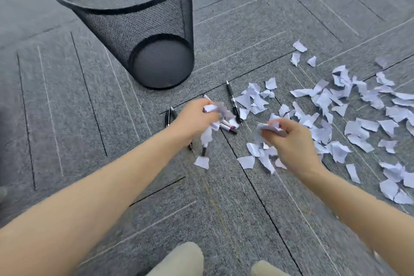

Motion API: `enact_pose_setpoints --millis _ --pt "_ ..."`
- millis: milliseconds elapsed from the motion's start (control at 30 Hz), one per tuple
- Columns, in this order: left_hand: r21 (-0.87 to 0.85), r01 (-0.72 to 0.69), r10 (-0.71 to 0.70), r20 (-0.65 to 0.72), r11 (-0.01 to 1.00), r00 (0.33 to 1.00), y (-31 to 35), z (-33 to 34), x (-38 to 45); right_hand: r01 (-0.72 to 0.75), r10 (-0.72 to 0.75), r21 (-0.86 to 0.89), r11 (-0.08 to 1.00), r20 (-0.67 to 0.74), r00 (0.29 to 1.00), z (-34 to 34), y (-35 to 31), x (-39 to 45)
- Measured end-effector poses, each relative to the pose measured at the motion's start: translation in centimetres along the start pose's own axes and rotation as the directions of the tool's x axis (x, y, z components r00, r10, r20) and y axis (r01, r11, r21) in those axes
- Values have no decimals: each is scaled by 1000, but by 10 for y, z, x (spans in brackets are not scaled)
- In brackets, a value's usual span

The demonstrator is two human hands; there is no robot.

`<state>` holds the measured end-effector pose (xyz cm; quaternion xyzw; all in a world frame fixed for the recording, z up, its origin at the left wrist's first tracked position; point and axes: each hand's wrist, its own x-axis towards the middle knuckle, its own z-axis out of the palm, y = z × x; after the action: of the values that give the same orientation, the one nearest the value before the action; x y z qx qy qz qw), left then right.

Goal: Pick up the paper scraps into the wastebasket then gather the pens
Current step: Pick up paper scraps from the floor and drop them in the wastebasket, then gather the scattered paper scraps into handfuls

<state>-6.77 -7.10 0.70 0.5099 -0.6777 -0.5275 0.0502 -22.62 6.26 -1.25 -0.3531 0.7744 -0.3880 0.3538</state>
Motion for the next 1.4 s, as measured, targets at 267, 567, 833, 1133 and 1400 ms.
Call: enact_pose_setpoints --millis 267,567,833,1133,1400 --pt "-100 -392 286 -525 915 802 109 -146 12 360 -392 367 858 12 920 40 -196 92" --pt "219 58 67 -523 974 850 88 -215 88 598 -572 -337 727 184 799 88 -283 178" --pt "614 210 41 -368 761 929 66 -216 90 599 -550 -492 631 261 794 95 -258 170" --pt "567 -635 837 -210 525 505 88 -82 46 567 -590 -166 807 -202 781 41 -143 122" --pt "397 -678 614 294 619 733 48 57 53 9 4 88 996 -149 989 -6 -6 81"
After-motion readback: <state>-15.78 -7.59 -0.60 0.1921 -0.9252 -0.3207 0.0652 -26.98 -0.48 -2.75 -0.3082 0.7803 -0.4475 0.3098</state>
